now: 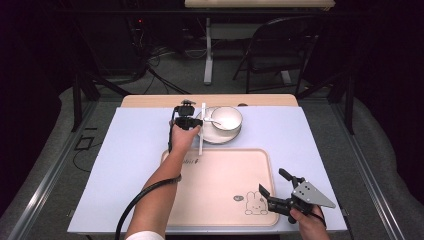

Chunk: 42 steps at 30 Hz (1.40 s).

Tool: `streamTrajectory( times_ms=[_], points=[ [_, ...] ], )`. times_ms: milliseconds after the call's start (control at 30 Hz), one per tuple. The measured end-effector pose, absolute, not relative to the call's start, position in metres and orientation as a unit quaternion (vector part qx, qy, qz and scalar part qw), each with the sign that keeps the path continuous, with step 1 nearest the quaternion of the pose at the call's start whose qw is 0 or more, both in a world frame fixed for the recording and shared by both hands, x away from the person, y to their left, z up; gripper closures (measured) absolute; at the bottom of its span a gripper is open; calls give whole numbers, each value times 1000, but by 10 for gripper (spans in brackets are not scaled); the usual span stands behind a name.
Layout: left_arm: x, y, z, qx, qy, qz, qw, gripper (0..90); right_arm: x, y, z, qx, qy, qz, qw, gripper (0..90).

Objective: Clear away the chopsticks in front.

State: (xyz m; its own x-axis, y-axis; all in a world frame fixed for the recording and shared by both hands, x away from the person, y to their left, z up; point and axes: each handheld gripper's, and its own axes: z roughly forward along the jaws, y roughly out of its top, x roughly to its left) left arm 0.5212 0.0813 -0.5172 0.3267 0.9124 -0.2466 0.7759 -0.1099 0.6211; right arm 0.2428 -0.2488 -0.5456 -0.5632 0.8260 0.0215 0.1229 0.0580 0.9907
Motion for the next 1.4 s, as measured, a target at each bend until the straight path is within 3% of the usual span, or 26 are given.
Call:
streamTrajectory(
  times_ms=[1400],
  points=[
    [542, 80, -523, 715, 634, 39, 294, 819, 242, -248, -545, 355, 666, 586, 297, 123]
  ],
)
